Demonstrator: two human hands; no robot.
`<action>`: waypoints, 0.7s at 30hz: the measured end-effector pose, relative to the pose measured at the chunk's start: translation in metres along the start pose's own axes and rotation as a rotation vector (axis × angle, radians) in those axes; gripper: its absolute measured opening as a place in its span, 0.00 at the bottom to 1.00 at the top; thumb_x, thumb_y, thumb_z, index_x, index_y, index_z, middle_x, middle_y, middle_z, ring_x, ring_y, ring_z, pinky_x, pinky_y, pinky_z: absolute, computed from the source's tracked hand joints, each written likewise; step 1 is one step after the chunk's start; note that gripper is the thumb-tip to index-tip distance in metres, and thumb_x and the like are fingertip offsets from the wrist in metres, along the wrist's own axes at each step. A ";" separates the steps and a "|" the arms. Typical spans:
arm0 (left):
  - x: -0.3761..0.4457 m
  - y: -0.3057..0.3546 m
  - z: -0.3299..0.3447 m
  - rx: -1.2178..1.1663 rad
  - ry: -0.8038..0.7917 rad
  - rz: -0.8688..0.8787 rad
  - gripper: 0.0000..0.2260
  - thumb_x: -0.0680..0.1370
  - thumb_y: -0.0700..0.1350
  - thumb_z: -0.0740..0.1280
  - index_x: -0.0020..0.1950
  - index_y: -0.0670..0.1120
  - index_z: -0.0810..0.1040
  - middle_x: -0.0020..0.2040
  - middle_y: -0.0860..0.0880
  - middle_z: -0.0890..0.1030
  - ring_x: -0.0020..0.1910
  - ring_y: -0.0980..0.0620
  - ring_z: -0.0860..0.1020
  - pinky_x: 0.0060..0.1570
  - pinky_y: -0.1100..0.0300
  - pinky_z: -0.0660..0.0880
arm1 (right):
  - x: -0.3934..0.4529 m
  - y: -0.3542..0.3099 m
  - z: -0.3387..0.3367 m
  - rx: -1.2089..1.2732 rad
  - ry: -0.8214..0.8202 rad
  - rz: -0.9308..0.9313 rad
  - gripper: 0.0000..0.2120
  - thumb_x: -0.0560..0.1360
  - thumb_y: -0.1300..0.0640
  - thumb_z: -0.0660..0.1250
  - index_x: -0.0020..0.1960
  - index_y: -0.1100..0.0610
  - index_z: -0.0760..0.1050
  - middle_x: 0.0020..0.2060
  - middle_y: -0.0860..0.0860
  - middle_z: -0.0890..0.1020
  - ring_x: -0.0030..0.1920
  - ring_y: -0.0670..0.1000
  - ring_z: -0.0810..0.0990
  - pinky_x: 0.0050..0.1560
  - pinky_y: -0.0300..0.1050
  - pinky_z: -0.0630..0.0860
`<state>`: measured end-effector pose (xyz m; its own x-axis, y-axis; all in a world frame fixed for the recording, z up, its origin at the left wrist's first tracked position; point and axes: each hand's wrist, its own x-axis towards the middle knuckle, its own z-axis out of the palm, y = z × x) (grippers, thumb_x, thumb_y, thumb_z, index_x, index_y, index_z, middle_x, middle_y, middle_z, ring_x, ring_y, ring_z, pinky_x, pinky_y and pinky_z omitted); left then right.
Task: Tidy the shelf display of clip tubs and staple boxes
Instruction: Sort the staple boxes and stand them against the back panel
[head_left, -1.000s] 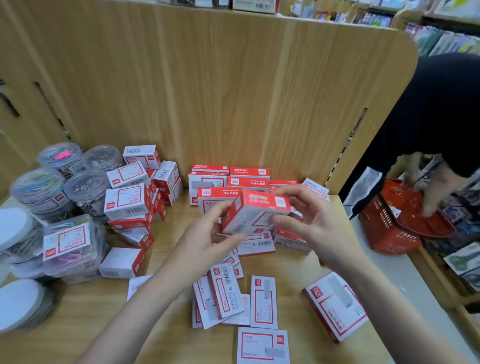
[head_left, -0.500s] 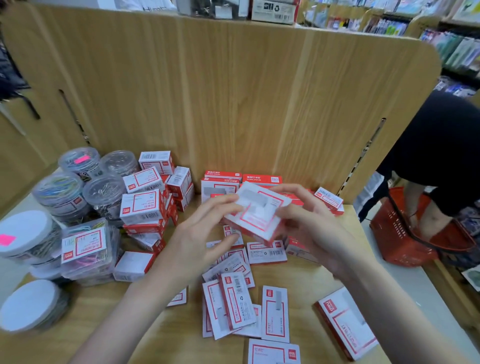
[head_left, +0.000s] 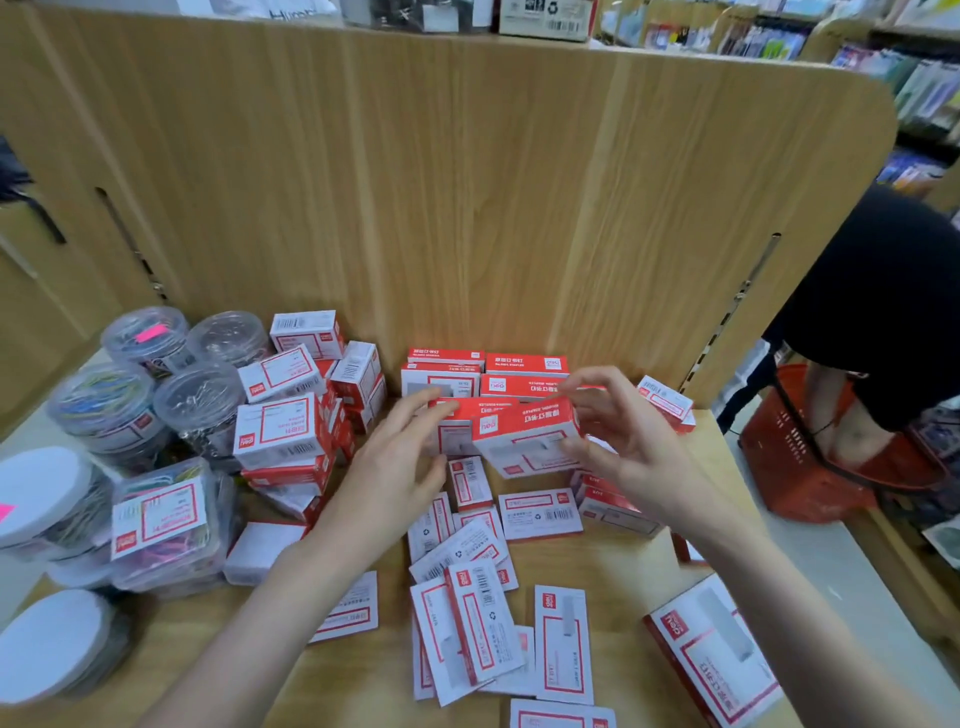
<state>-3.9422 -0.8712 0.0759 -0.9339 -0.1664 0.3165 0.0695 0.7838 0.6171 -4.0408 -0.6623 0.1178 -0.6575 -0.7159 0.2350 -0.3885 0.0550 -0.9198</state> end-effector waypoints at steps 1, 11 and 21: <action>0.001 0.000 -0.001 -0.009 -0.010 0.020 0.23 0.73 0.33 0.65 0.67 0.45 0.70 0.67 0.55 0.65 0.60 0.55 0.72 0.63 0.55 0.69 | 0.001 0.001 0.001 0.025 0.027 0.000 0.14 0.74 0.67 0.65 0.54 0.53 0.68 0.50 0.51 0.80 0.50 0.47 0.79 0.51 0.40 0.75; 0.001 -0.005 0.002 -0.282 0.093 -0.097 0.20 0.73 0.37 0.68 0.64 0.48 0.69 0.62 0.58 0.68 0.59 0.66 0.71 0.59 0.71 0.68 | 0.008 0.026 0.016 -0.265 0.164 -0.011 0.20 0.68 0.59 0.71 0.49 0.37 0.68 0.52 0.39 0.78 0.55 0.42 0.77 0.57 0.39 0.74; -0.026 -0.005 0.010 0.115 -0.378 0.069 0.28 0.72 0.69 0.44 0.67 0.63 0.67 0.64 0.67 0.61 0.67 0.63 0.56 0.64 0.61 0.56 | 0.006 0.028 0.019 -0.279 0.225 -0.022 0.19 0.69 0.62 0.73 0.48 0.42 0.69 0.51 0.43 0.79 0.53 0.46 0.78 0.54 0.50 0.76</action>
<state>-3.9216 -0.8647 0.0572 -0.9931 0.1039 0.0542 0.1170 0.8506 0.5126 -4.0435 -0.6779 0.0876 -0.7607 -0.5495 0.3455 -0.5450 0.2515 -0.7998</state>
